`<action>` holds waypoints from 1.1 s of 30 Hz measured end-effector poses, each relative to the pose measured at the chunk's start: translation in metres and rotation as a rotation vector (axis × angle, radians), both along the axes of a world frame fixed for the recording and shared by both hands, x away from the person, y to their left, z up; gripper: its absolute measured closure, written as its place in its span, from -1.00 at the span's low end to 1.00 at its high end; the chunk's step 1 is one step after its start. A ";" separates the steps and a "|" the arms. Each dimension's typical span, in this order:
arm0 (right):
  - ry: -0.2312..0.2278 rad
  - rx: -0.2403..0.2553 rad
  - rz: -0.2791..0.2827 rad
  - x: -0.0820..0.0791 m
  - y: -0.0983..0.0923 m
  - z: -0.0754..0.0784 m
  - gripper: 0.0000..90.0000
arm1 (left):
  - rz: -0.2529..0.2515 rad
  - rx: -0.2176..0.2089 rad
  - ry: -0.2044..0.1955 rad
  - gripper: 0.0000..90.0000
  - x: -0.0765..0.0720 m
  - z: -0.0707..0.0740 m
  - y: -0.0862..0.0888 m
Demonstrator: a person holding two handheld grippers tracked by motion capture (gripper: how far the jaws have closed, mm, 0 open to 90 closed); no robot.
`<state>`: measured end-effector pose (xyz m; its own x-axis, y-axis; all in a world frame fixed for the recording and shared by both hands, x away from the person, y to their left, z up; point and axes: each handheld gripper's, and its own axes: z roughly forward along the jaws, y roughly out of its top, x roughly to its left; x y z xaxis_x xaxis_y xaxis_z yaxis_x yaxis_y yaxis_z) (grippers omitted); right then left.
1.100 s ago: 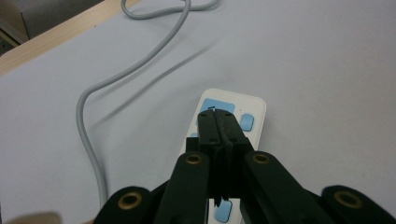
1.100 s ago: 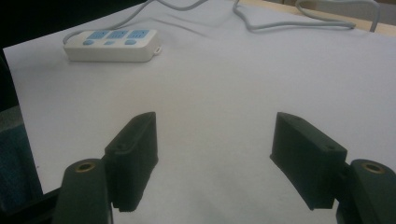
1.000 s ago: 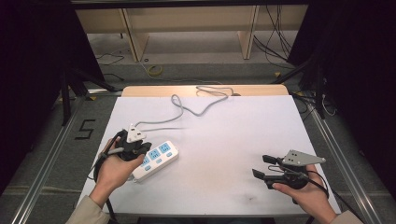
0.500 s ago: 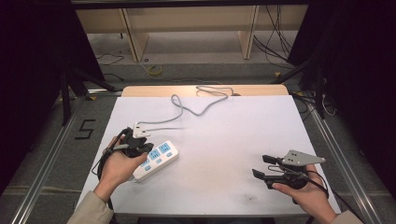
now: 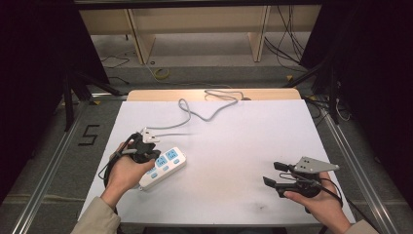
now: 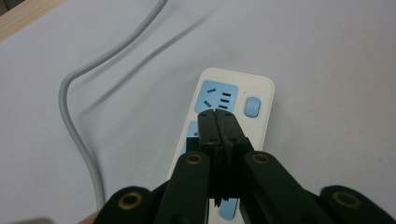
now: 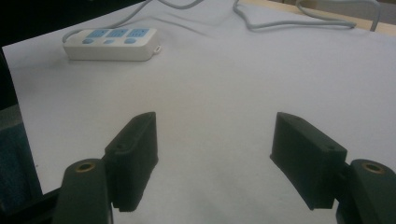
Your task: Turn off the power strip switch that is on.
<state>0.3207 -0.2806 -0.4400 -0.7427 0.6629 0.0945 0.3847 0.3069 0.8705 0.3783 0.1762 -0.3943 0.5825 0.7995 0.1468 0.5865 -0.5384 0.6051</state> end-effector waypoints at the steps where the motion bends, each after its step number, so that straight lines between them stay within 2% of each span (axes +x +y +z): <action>1: -0.001 0.000 0.001 0.000 0.000 0.000 -0.30 | -0.001 0.007 0.001 1.00 0.000 0.000 0.000; 33: 0.001 -0.009 0.008 0.003 0.003 -0.001 -0.30 | -0.006 0.005 0.066 1.00 0.008 -0.011 -0.008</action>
<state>0.3239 -0.2779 -0.4409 -0.7477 0.6580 0.0891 0.3827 0.3174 0.8676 0.3867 0.1683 -0.4049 0.5958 0.7953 0.1122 0.6216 -0.5450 0.5627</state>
